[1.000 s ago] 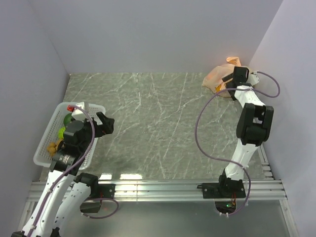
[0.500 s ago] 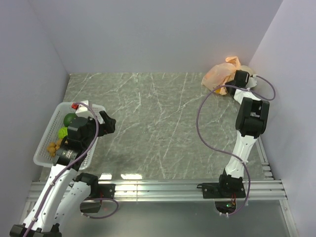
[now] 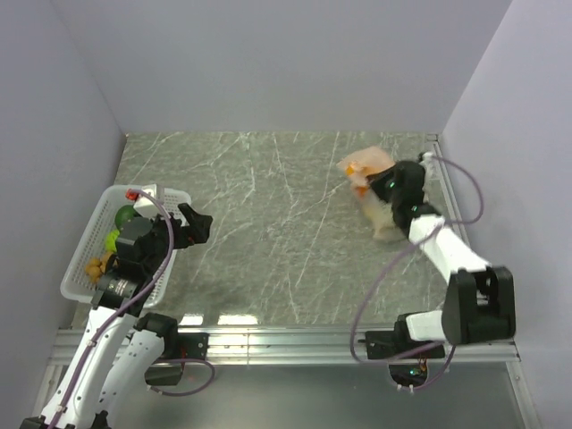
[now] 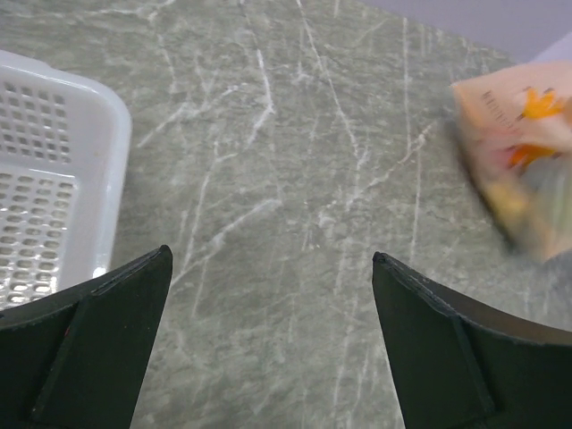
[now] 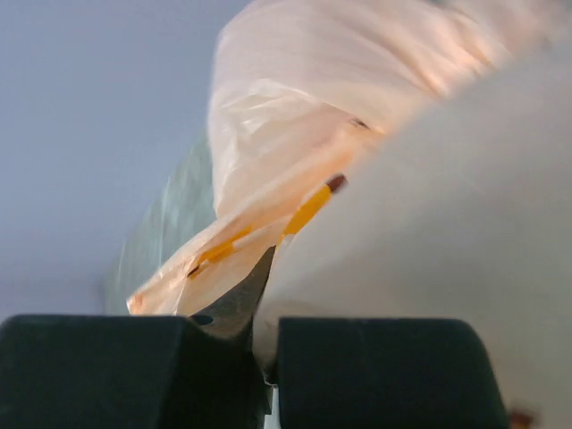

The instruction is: Untie the knot of the plastic bag and take out the fruit

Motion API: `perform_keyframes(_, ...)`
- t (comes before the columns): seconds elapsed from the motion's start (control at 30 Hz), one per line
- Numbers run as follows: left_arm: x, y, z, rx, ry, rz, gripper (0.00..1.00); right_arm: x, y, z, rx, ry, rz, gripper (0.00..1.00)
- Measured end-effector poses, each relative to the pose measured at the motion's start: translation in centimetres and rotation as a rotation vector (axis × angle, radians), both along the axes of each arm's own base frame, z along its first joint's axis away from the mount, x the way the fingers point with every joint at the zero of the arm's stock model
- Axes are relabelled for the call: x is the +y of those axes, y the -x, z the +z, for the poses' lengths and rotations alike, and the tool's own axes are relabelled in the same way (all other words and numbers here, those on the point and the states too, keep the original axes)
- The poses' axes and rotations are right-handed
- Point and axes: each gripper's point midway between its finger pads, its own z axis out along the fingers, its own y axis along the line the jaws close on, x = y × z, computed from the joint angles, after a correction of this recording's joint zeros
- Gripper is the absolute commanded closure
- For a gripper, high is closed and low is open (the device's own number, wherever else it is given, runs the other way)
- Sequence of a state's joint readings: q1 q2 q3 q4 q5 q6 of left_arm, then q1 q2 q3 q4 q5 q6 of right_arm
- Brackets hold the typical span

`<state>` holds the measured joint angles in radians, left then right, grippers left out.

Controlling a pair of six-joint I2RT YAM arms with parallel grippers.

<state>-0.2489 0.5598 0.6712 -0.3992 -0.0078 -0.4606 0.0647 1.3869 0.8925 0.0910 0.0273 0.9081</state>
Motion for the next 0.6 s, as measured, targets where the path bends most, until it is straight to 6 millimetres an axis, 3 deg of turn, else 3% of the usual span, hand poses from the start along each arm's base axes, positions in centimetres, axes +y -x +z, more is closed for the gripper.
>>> perform_keyframes(0.13,-1.2,0.3,0.1,0.014,0.053,-0.048,0.01,7.7,7.3,-2.3,0.025,-0.020,0.191,1.00)
perform_keyframes(0.23,-2.5,0.3,-0.3,0.036,0.107,-0.099,0.01,11.8,12.6,-4.7,0.058,-0.047,0.300,1.00)
perform_keyframes(0.37,-5.0,0.0,-2.2,0.133,0.179,-0.182,0.01,15.2,18.0,-6.6,0.073,-0.071,0.397,0.61)
perform_keyframes(0.4,-5.9,0.0,-2.9,0.166,0.193,-0.205,0.01,16.1,19.0,-6.9,0.078,-0.066,0.434,0.46)
perform_keyframes(0.53,-10.4,1.4,-5.0,0.265,0.192,-0.325,0.01,19.4,21.7,-6.7,0.105,-0.001,0.598,0.37)
perform_keyframes(0.6,-12.9,2.3,-5.7,0.302,0.161,-0.392,0.01,20.6,22.5,-5.2,0.100,0.043,0.665,0.35)
